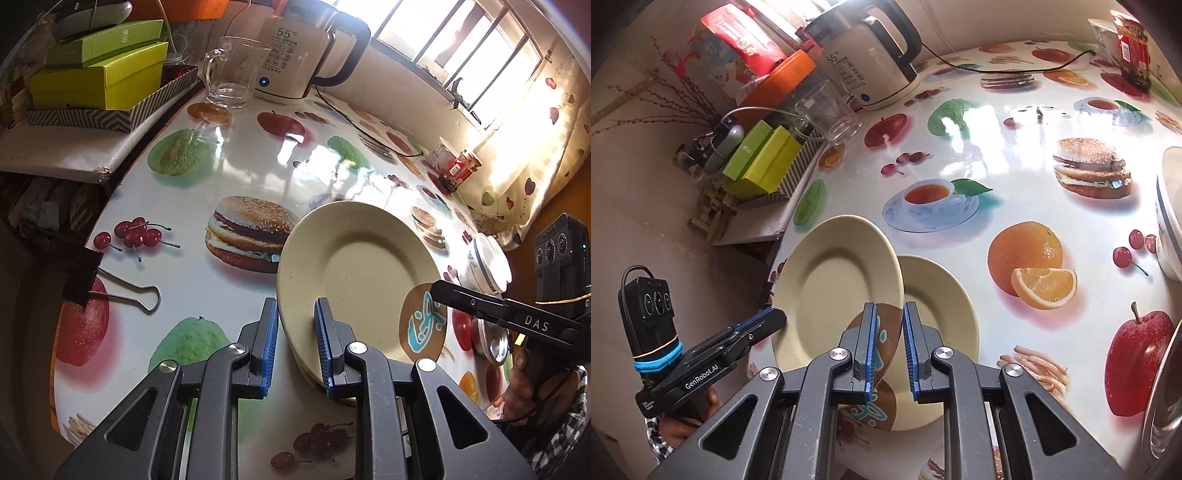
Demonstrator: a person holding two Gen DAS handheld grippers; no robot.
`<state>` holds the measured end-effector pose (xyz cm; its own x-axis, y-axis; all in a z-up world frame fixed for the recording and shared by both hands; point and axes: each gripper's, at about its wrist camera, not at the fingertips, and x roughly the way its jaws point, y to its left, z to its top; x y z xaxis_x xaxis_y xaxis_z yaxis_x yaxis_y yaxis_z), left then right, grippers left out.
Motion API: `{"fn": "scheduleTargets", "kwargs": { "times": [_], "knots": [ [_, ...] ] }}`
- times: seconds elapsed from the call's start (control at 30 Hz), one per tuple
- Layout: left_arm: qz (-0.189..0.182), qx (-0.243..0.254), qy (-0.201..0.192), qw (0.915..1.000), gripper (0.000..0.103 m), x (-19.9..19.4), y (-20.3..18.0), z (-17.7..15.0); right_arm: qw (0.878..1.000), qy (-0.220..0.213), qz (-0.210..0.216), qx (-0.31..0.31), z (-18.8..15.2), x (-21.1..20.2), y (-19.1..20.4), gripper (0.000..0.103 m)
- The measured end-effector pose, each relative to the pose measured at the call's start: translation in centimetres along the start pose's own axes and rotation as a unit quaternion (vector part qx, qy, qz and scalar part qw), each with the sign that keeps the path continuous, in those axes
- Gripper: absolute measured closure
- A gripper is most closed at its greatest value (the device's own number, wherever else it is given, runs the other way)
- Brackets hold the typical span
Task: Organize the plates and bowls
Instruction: 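Lift the plate with both grippers and carry it toward the plate stack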
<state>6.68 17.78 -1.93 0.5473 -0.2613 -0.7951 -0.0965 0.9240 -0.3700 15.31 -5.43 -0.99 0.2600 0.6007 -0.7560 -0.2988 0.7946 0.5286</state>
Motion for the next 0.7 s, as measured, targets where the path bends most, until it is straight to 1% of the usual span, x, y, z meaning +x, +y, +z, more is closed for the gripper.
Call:
{"fn": "scheduleTargets", "kwargs": {
  "times": [0.37, 0.7],
  "knots": [
    [-0.002, 0.008, 0.014, 0.9999, 0.082, 1.3, -1.3, -0.9, 1.0, -0.001, -0.014, 0.007, -0.9, -0.7, -1.3, 0.089],
    [-0.002, 0.006, 0.029, 0.9996, 0.082, 2.4, -1.3, -1.4, 1.0, 0.002, -0.024, 0.006, -1.5, -0.6, -2.1, 0.089]
  ]
}}
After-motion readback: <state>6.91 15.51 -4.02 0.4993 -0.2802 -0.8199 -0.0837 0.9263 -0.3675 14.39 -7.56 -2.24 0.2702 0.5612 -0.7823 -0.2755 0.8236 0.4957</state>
